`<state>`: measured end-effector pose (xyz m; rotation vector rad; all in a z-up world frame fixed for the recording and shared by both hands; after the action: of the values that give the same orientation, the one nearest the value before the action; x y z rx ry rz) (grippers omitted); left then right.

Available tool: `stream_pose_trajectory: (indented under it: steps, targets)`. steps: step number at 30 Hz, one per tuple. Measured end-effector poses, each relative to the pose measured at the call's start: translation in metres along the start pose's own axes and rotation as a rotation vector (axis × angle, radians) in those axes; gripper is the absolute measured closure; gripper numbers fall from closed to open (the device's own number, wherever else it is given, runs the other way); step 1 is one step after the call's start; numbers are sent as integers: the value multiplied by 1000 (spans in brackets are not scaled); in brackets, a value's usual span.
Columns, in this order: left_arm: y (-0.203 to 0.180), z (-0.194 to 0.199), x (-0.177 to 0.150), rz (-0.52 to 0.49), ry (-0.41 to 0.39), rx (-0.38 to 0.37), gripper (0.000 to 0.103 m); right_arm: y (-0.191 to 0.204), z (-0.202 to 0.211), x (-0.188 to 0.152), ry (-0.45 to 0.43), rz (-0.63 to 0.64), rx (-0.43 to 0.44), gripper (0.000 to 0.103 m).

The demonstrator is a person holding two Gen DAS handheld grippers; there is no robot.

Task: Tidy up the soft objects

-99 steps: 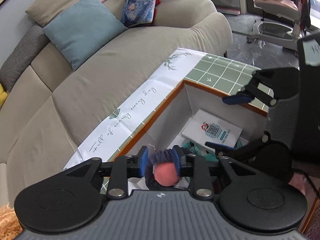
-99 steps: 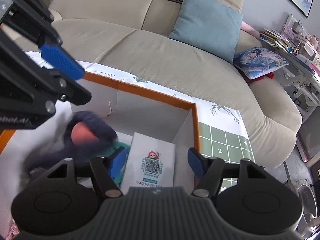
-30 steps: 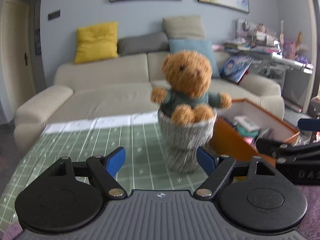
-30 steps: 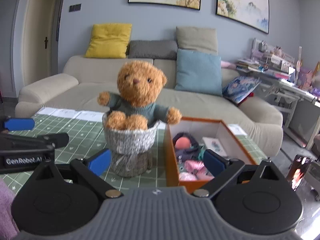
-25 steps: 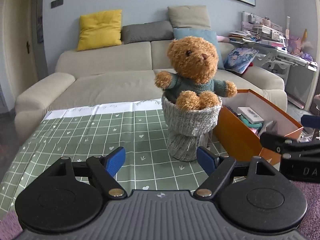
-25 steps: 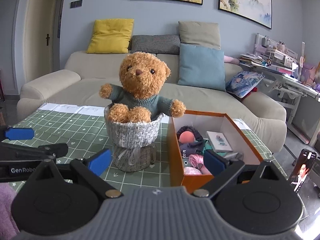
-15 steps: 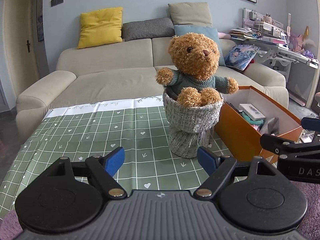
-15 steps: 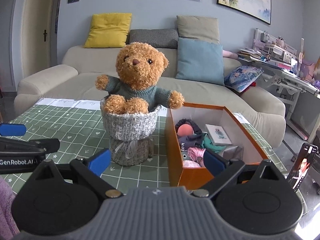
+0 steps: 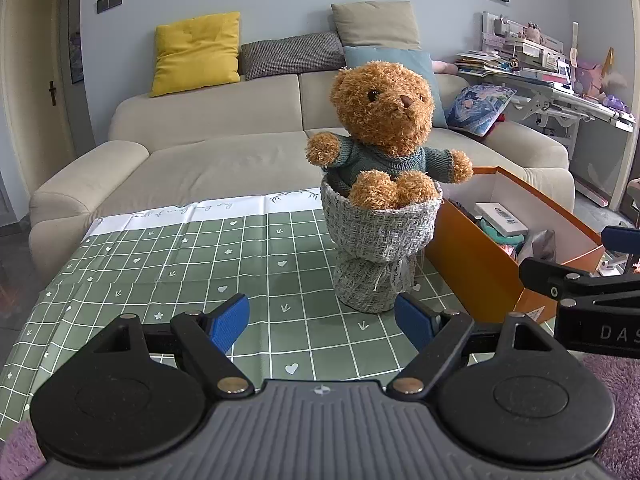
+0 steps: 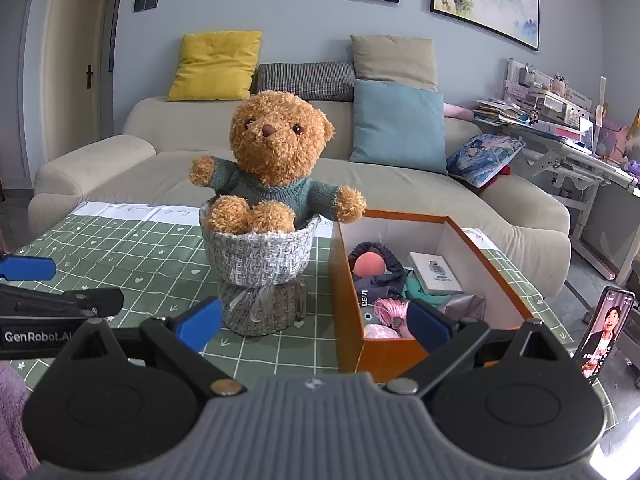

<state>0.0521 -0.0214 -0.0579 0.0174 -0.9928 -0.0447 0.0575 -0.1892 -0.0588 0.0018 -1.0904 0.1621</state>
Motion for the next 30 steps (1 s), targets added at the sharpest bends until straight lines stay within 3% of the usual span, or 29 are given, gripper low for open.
stream_pose_trajectory:
  steps: [30]
  targets:
    - [3,0,-2,33,9,0,6,1,1,0,-4,1,-1,6]
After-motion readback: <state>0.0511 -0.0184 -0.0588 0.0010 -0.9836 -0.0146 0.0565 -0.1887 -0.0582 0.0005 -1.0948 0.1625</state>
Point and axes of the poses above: each gripper's, at about its wrist camera, not at the fingertips, and z roughly against the way its jaws point, y to its left, x to its top, the point moved 3 cm from there along -z, roughly the way its jaws point, and after that the axes turned 1 degree about -z, right-handed, at the moved point
